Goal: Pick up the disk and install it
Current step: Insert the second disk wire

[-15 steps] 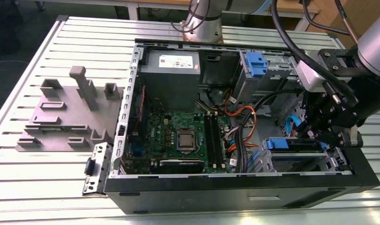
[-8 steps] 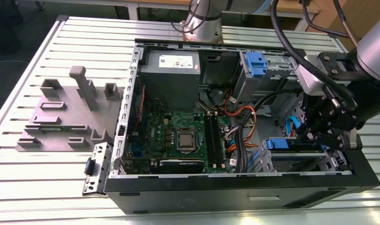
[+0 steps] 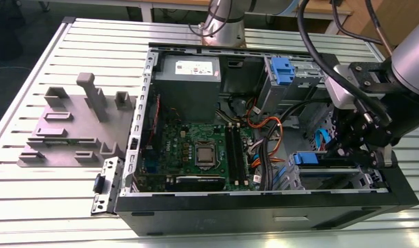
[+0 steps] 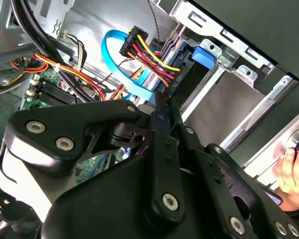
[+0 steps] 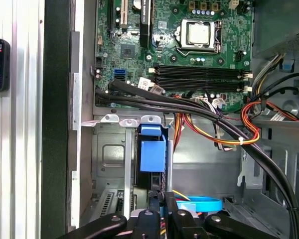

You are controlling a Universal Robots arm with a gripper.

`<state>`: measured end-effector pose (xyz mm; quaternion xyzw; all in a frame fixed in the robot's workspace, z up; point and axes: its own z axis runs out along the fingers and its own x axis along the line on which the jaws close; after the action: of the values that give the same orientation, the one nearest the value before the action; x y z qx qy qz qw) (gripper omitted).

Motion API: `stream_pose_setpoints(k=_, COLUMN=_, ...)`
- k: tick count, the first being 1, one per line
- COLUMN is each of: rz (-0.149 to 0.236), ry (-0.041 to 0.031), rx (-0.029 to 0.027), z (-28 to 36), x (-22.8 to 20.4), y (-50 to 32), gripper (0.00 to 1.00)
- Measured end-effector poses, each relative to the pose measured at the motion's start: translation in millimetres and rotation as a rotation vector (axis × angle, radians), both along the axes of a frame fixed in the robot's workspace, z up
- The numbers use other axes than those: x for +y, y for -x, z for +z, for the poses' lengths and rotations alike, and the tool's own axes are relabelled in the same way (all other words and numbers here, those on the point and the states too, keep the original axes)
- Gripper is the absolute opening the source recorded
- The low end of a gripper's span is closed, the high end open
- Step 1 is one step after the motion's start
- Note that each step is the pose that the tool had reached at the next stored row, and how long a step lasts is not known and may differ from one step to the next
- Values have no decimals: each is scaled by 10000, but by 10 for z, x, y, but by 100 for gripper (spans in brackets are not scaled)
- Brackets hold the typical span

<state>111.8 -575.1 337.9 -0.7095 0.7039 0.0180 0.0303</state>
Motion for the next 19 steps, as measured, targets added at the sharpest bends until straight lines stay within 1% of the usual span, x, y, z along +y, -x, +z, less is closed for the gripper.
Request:
stream_pose_setpoints(k=14, rz=0, ry=3, rx=0, z=-65, x=-16, y=0, gripper=16)
stream_pose_setpoints(k=19, rz=0, ry=0, rx=0, z=-69, x=-17, y=0, gripper=16)
